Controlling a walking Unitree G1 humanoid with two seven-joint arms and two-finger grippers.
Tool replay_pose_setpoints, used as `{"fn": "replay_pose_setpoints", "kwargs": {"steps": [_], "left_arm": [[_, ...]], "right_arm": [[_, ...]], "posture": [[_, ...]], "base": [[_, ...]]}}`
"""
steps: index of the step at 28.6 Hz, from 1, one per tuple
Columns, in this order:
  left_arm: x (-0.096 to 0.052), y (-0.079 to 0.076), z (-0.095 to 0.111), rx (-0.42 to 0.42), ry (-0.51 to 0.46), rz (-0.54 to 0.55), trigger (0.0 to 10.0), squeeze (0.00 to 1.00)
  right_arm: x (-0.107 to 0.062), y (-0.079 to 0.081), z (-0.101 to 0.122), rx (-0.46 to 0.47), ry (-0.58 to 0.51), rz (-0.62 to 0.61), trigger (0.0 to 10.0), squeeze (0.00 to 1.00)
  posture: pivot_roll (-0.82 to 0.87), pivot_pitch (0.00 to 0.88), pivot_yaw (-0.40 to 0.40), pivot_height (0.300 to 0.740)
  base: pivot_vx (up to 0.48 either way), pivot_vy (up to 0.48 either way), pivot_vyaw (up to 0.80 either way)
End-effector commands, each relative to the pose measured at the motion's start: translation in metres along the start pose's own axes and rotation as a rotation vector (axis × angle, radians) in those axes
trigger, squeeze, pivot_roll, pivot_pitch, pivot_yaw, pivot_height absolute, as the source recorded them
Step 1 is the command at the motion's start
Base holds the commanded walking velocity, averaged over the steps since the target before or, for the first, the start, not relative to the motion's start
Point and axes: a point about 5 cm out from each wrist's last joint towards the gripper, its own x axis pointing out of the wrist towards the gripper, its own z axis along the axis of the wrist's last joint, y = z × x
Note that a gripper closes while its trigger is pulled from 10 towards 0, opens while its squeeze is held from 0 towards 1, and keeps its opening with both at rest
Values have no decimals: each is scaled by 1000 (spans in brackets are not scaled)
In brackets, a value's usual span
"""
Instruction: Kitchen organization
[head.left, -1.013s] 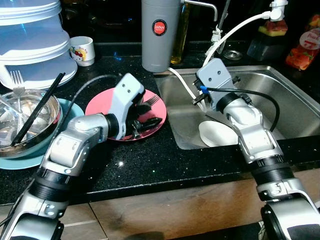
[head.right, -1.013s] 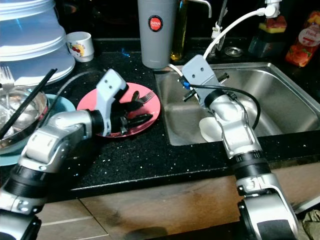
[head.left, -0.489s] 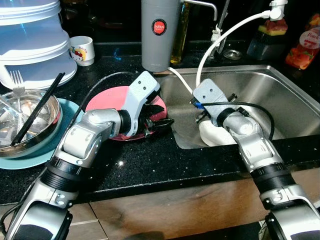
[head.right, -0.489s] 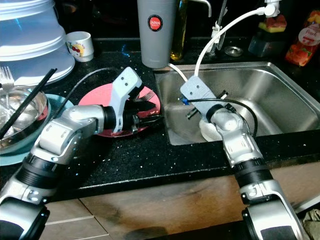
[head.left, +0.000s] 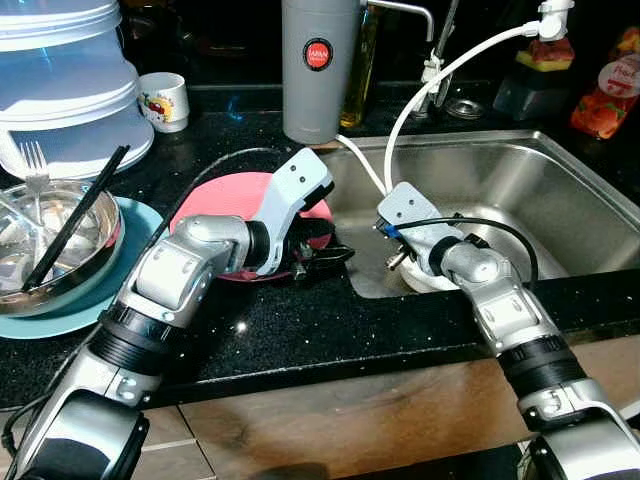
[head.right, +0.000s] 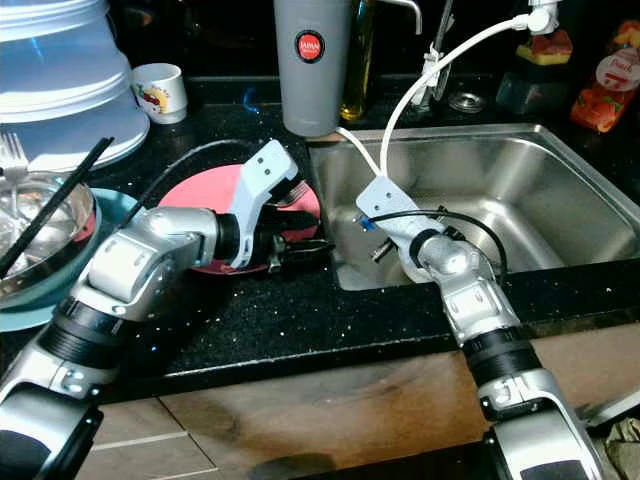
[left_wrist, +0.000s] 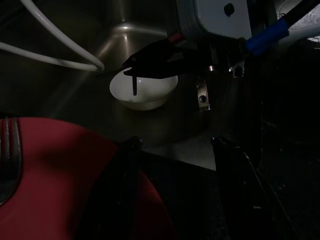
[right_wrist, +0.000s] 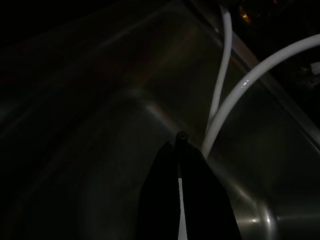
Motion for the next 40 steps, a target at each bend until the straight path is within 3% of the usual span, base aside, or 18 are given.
{"fn": "replay_pose_setpoints", "kwargs": {"steps": [1, 2, 3, 4, 5, 9, 10, 11, 12, 17, 20, 22, 26, 28, 30, 34, 35, 40], "left_arm": [[2, 0, 0, 6, 27, -10, 10000, 0], [2, 0, -1, 9, 33, -12, 10000, 0], [2, 0, -1, 9, 33, -12, 10000, 0], [1, 0, -1, 14, 28, -6, 10000, 0], [1, 2, 1, 25, 12, 7, 10000, 0], [-2, 6, 9, 32, -37, 39, 10000, 0], [-6, 11, 17, 42, -66, 80, 10000, 0], [-6, 11, 17, 42, -66, 80, 10000, 0], [-9, 14, 21, 44, -82, 105, 10000, 0], [-22, 24, 40, 28, -159, 228, 10000, 0], [-51, 43, 61, 53, -182, 448, 10000, 0], [-65, 47, 63, 84, -174, 486, 10000, 0], [-101, 48, 50, 155, -93, 471, 10000, 0], [-101, 48, 50, 155, -93, 471, 10000, 0], [-127, 42, 34, 168, -34, 432, 10000, 0], [-137, 36, 29, 186, -22, 399, 10000, 0], [-157, 20, 19, 217, 16, 307, 10000, 0], [-170, 14, 10, 195, 50, 319, 10000, 0]], "right_arm": [[-1, 5, -3, 6, 13, 20, 1059, 0], [0, 6, -3, 4, 12, 24, 5255, 0], [0, 6, -3, 4, 12, 24, 5255, 0], [0, 6, -2, 10, 8, 22, 10000, 102], [0, 6, -1, 23, 1, 13, 10000, 1000], [0, 3, 2, 48, -11, -7, 10000, 1000], [1, -2, 7, 18, -36, -62, 10000, 431], [1, -2, 7, 18, -36, -62, 10000, 431], [1, -6, 10, 14, -56, -99, 10000, 0], [-1, -21, 29, 47, -180, -229, 10000, 0], [-6, -28, 50, 178, -321, -281, 10000, 0], [-5, -27, 56, 241, -351, -269, 10000, 0], [-1, -16, 65, 384, -375, -186, 10000, 0], [-1, -16, 65, 384, -375, -186, 10000, 0], [2, 4, 75, 431, -384, -66, 10000, 0], [3, 13, 81, 441, -391, -21, 10000, 0], [4, 28, 90, 458, -408, 46, 10000, 914], [6, 44, 100, 482, -418, 123, 10000, 1000]], "posture": [[34, 99, -23, 740], [34, 98, -21, 740], [34, 98, -21, 740], [36, 95, -20, 740], [36, 97, -21, 740], [39, 94, -21, 740], [42, 92, -21, 740], [42, 92, -21, 740], [42, 92, -21, 740], [43, 91, -19, 740], [50, 89, -26, 740], [55, 90, -28, 740], [64, 89, -30, 740], [64, 89, -30, 740], [73, 93, -31, 740], [75, 93, -30, 740], [80, 94, -36, 740], [82, 94, -41, 740]], "base": [[0, 0, 0], [0, 0, 0], [0, 0, 0], [0, 0, 0], [0, 0, 0], [0, 0, 0], [0, 0, 0], [0, 0, 0], [0, 0, 0], [0, 0, 0], [0, 0, 0], [0, 0, 0], [0, 0, 0], [0, 0, 0], [0, 0, 0], [0, 0, 0], [0, 0, 0], [0, 0, 0]]}}
